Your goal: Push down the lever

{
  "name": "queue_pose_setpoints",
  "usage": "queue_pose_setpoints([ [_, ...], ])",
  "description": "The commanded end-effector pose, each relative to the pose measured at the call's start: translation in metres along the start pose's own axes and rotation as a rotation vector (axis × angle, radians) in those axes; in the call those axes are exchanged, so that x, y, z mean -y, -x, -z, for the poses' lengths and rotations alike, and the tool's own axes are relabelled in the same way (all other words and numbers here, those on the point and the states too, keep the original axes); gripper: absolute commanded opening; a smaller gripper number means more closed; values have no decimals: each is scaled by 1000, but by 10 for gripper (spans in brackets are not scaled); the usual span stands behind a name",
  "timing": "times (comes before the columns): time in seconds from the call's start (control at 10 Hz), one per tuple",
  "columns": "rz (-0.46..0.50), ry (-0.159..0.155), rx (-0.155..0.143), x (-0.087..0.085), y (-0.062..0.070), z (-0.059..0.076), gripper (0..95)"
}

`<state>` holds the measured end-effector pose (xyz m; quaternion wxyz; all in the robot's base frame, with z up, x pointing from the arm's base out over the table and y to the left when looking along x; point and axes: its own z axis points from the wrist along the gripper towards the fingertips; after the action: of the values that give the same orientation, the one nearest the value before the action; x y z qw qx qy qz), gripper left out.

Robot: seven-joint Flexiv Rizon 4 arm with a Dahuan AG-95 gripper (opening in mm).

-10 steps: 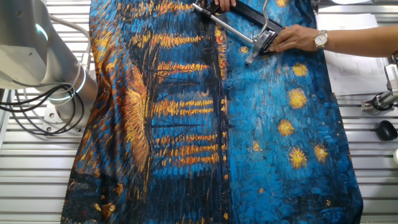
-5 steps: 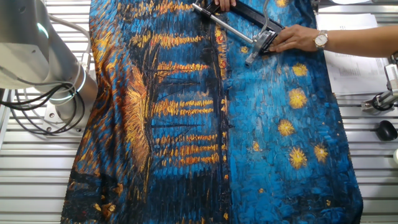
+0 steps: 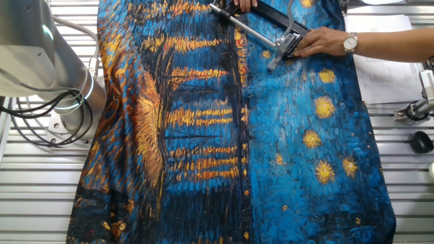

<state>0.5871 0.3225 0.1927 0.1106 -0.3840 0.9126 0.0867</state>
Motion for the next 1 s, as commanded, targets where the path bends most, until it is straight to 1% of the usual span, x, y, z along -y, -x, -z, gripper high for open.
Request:
queue_pose_setpoints([
  [0.1, -40, 41, 53, 0, -6, -8, 0],
  [0.2, -42, 43, 59, 0, -8, -10, 0],
  [0.3, -48, 25, 63, 2, -2, -19, 0],
  [0.4, -52, 11, 83, 3, 8, -31, 0],
  [0.5, -52, -2, 95, 3, 16, -42, 0],
  [0.6, -51, -42, 47, 3, 23, -51, 0],
  [0.7, -45, -83, -12, 3, 24, -54, 0],
  [0.8, -41, -111, -42, 3, 22, -60, 0],
  [0.9, -40, -112, -29, 2, 22, -64, 0],
  [1.0, -38, -114, 4, 2, 24, -69, 0],
])
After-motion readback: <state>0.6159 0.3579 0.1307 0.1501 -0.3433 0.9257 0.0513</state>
